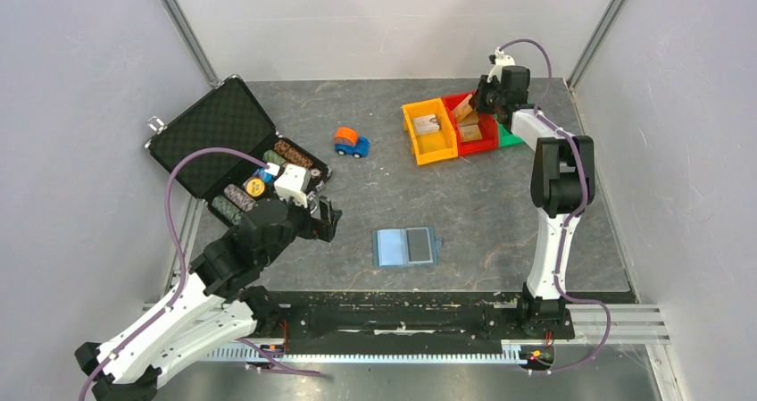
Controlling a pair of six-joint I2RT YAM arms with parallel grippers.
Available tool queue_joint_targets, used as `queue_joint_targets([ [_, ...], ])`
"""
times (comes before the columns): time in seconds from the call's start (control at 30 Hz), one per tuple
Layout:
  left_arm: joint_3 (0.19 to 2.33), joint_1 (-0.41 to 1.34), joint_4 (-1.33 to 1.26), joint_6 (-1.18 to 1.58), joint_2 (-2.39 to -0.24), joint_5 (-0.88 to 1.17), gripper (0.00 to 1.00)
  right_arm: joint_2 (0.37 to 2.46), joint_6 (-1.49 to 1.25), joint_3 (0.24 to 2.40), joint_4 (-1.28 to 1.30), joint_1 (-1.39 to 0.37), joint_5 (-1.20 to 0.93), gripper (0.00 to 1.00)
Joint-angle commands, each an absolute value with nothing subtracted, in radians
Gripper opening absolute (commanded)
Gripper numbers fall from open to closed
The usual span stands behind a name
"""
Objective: Take the credit cards out of the card holder
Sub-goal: Place the credit card in the storage box.
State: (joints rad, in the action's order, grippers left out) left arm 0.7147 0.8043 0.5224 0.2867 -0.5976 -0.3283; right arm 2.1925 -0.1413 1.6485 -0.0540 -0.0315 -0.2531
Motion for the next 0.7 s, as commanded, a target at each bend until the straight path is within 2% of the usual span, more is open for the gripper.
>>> queue_joint_targets([
  [0.0,0.719,0.805,0.486,0.247,-0.603,-0.314,1.0,2.18,-0.127,1.661,-0.077,-0.028,-0.226,0.15],
  [0.33,0.719,0.805,0.485,0.251,-0.607,-0.315,1.0,2.195,-0.114,1.702,-0.059,-0.028,-0.21,0.18],
  [0.53,0.718,0.805,0.485,0.253,-0.606,-0.314,1.0,2.186,-0.107,1.734,-0.034,-0.028,-0.192,0.28],
  [0.67,0.715,0.805,0.487,0.256,-0.598,-0.311,1.0,2.172,-0.1,1.752,-0.021,-0.028,-0.187,0.31],
])
